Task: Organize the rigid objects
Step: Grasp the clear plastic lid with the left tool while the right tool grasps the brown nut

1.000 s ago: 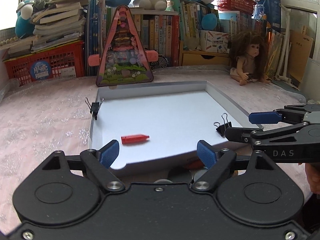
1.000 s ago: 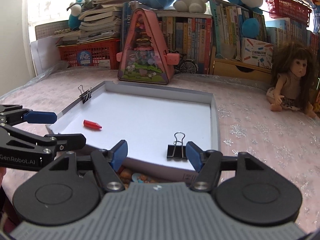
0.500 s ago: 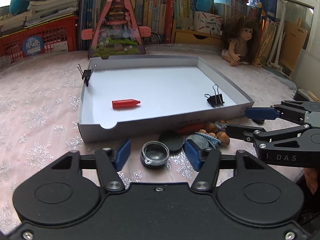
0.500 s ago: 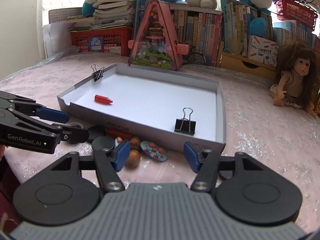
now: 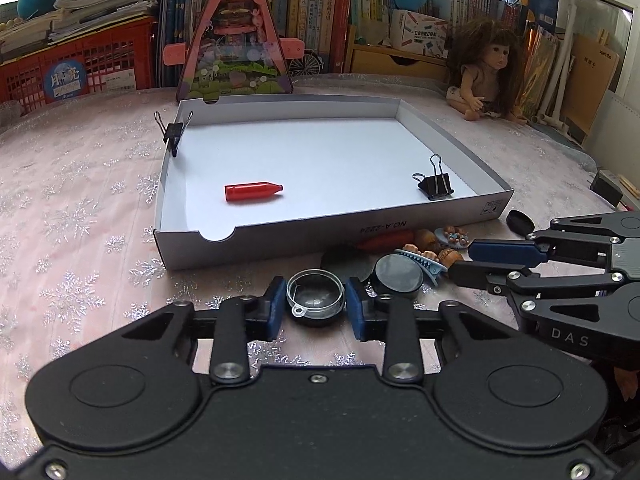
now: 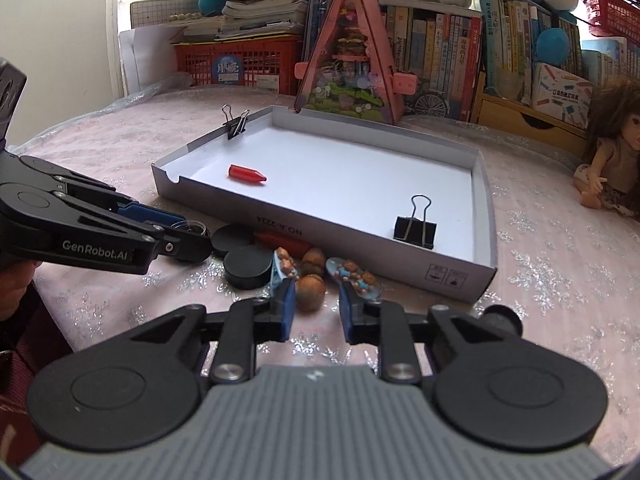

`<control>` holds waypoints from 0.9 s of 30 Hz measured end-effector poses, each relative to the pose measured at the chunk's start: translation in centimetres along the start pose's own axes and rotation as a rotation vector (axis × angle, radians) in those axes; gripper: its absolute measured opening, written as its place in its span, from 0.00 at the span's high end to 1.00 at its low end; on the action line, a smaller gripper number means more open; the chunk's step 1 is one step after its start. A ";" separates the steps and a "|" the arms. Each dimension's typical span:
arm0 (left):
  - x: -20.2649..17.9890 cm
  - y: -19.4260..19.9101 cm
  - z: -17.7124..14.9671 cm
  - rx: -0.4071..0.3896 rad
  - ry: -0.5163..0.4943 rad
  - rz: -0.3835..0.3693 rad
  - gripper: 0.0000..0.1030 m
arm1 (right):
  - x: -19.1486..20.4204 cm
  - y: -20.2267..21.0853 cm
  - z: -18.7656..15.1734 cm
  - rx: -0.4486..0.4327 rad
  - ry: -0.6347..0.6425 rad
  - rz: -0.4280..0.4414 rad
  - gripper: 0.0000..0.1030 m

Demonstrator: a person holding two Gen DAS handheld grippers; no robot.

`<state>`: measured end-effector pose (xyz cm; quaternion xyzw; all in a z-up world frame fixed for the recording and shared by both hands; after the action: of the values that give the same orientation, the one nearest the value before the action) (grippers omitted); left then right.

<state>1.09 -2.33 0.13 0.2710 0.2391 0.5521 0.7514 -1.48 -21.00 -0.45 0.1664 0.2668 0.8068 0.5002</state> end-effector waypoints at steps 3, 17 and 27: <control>-0.1 -0.2 -0.1 -0.004 -0.005 0.006 0.70 | 0.3 -0.4 0.0 0.006 0.012 0.001 0.72; 0.5 1.0 0.1 -0.059 0.017 0.074 0.70 | -1.1 -0.1 -0.1 -0.017 -0.050 -0.046 0.78; 0.2 1.0 0.1 -0.065 0.012 0.081 0.70 | -1.2 0.0 -0.1 -0.026 -0.062 -0.050 0.78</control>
<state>0.51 -1.87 0.81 0.2525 0.2142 0.5914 0.7353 -0.97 -22.04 -0.54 0.1781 0.2449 0.7919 0.5303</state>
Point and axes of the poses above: each gripper's, at about its wrist camera, not at the fingertips, and y roughly against the way its jaws point, x to its left, z to its top, the point moved 1 cm from there along -y, roughly the way its jaws point, and after that the axes turned 4 degrees about z, right-handed, at the moved point
